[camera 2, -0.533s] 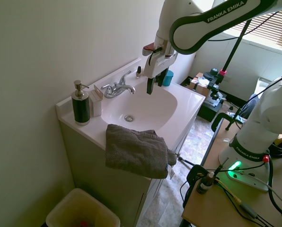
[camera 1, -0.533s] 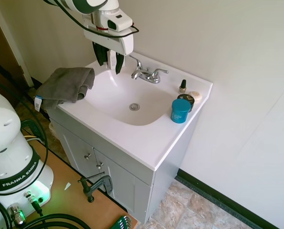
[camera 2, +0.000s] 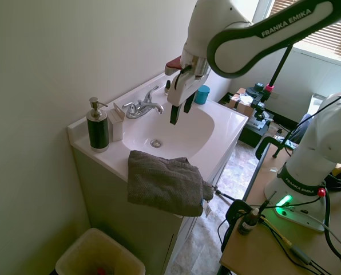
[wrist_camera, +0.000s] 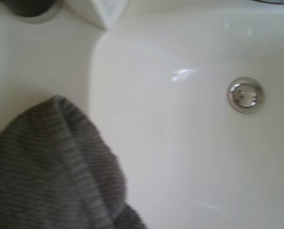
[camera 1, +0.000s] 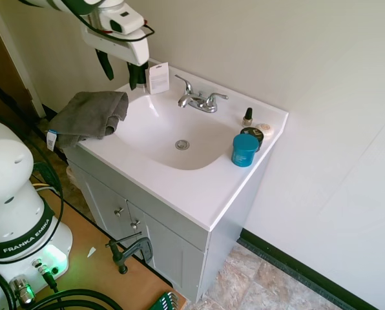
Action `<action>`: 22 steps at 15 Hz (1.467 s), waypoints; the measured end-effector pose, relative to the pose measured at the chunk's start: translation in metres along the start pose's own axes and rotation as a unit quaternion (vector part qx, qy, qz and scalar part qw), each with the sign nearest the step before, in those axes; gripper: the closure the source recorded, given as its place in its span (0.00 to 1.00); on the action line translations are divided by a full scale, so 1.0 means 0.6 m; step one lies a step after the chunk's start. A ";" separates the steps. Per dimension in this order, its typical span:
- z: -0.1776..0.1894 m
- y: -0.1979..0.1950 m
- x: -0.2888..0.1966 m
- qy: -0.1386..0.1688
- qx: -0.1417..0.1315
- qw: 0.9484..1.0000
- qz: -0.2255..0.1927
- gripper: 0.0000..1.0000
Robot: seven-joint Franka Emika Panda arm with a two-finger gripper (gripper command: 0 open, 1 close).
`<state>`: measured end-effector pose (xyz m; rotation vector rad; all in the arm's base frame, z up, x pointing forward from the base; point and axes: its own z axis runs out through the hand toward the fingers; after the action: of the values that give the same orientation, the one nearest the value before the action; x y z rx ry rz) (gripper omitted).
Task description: Sanitize the sink
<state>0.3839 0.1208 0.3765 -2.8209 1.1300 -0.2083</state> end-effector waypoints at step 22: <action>0.220 -0.042 -0.204 0.003 -0.015 1.000 -0.002 1.00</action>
<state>0.3348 0.2287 0.2388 -2.8494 1.1386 -0.2014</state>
